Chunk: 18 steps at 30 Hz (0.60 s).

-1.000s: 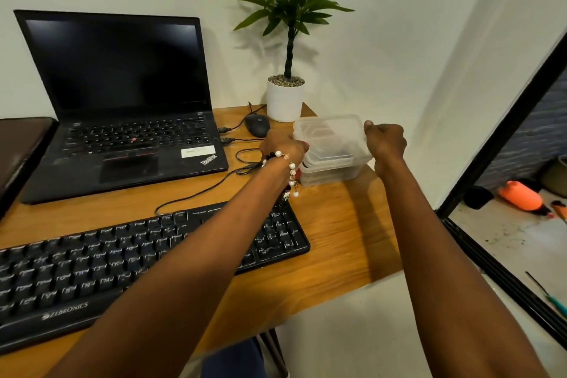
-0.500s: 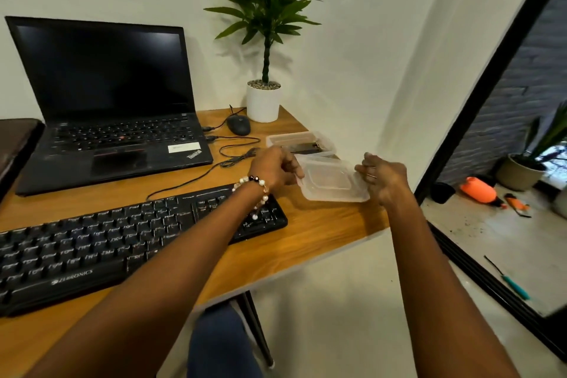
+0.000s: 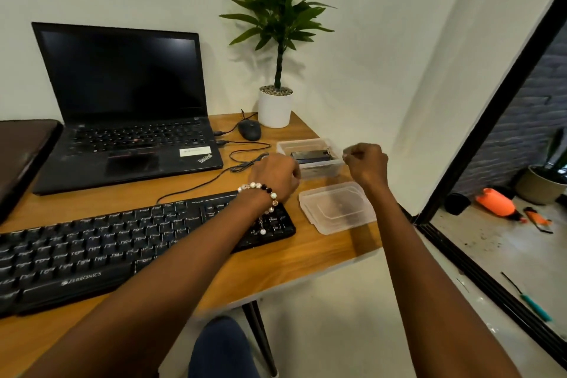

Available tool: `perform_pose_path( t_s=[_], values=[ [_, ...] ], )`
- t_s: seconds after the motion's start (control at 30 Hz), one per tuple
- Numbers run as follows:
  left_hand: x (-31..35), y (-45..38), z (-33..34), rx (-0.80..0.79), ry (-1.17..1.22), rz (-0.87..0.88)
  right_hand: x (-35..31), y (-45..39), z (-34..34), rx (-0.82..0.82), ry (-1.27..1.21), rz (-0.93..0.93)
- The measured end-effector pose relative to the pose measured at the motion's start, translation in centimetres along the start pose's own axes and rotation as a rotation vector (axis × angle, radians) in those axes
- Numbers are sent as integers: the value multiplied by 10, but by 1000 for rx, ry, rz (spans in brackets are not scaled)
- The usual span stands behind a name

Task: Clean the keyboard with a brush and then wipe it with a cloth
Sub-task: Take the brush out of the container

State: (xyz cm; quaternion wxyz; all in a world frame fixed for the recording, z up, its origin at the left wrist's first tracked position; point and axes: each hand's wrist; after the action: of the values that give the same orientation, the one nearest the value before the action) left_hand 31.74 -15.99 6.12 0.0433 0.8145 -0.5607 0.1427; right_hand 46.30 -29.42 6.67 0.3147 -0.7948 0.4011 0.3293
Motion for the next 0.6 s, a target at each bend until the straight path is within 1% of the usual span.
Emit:
perform_pose_path(
  t_s=[0.07,0.13,0.23,0.33,0.47,0.53,0.6],
  values=[
    [-13,-9,-3,29,-41,-23,-13,-16,9,-108,81,-133],
    [-24,-16,-2,14,-86,-24,-23,-32,19,-227,213,-221],
    [-36,-23,2,-36,-126,-28,-27,-61,31,-481,419,-235],
    [-44,-25,5,-34,-88,-7,-25,-83,35,-692,521,-201],
    [-51,-32,8,-4,-40,61,-19,-101,46,-791,622,-226],
    [-51,-34,9,2,-22,56,-16,-106,51,-794,652,-232],
    [-49,-33,10,0,-19,40,-17,-104,49,-760,612,-243]
  ],
)
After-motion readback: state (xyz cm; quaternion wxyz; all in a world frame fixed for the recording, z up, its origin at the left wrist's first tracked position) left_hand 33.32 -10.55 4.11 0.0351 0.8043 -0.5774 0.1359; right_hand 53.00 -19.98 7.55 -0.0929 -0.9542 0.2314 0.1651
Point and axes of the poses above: each hand's wrist, its own y-axis away from the middle knuckle, its own z-axis out of the palm, x = y × z, and after that the axes turned 10 degrees about -x, right-handed
